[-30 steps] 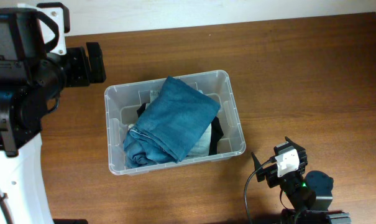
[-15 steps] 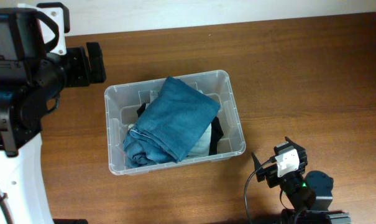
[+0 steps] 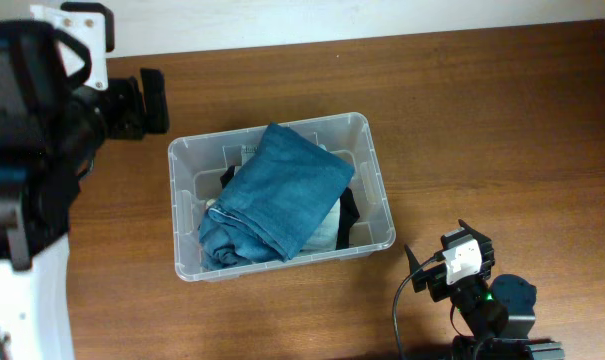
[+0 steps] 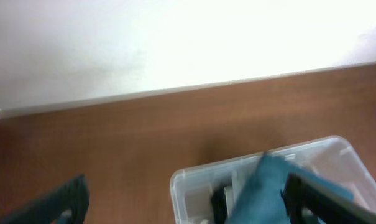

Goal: Pack container

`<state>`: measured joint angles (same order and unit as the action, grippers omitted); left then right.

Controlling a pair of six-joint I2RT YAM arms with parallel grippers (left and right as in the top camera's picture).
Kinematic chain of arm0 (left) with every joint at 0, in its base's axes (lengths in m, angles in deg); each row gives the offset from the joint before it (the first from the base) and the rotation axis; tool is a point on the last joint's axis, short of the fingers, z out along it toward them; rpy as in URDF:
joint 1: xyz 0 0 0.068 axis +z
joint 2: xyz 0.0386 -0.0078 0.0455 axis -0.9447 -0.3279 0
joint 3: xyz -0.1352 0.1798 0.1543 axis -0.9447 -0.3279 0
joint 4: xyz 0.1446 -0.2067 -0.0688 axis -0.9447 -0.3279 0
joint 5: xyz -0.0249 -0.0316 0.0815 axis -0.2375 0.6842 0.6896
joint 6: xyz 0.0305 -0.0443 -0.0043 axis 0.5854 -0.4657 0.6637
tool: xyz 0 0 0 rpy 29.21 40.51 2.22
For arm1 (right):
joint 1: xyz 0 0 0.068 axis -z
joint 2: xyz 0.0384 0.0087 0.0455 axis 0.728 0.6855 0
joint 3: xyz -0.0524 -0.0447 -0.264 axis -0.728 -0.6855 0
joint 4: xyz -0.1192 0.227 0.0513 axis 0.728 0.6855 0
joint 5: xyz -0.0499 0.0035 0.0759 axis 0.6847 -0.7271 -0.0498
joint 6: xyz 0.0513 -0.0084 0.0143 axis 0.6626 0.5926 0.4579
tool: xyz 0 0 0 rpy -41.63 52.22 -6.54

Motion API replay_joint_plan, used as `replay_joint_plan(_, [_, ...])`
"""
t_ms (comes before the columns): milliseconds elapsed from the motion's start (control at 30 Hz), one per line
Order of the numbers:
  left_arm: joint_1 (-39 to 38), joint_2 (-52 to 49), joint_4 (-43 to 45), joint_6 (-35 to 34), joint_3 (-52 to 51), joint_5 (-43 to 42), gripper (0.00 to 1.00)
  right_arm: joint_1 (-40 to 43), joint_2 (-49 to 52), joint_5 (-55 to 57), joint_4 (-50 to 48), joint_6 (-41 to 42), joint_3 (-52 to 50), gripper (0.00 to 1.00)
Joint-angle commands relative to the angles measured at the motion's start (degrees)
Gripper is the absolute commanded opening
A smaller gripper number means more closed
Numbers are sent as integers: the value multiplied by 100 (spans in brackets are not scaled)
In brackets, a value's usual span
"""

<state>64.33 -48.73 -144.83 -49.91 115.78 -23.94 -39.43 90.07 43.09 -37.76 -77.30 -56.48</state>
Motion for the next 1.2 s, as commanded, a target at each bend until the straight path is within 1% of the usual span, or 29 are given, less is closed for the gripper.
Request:
replay_joint_plan(0, [192,1231,844,754,-1690,-682,100,-57,-59,-92,-22,66,-50,98])
replay_joint_plan(167, [715,2767,1738,754,-3941,-761,100,-57,-59,-92,-22,66,-50,99])
replay_joint_plan(300, [1010,3954,2343,754,-5545,-765,100,-57,-59,-92,-22,66,-50,98])
replay_joint_plan(333, [1019,4450,2573,754,-6172,-763,100,-57,-59,-92,-22,66,-50,98])
replay_joint_plan(400, [1016,4916,2726,750,-6760,-772,100,-57,-59,-92,-22,66,-50,98])
replay_joint_plan(433, [1016,5274,2813,752,-7215,-868,100,-57,-59,-92,-22,66,-50,99])
replay_joint_plan(567, [979,6172,3084,752,-8426,-1226,100,-57,-59,-92,-22,66,-50,98])
replay_joint_plan(667, [837,7066,3637,732,-9672,-1274,100,-57,-59,-92,-22,66,-50,98])
replay_joint_plan(733, [839,7453,3814,730,-10170,-1290,100,-57,-59,-92,-22,66,-50,98])
replay_joint_plan(933, [839,8365,4417,713,-11014,-1344,100,-57,-59,-92,-22,66,-50,98])
replay_joint_plan(1033, [839,8421,4629,713,-11228,-1346,100,-57,-59,-92,-22,66,-50,98])
replay_joint_plan(1133, [839,8421,5086,715,-11466,-1342,100,-57,-59,-92,-22,66,-50,98])
replay_joint_plan(1167, [839,8417,5038,715,-11488,-1342,100,-57,-59,-92,-24,66,-50,98])
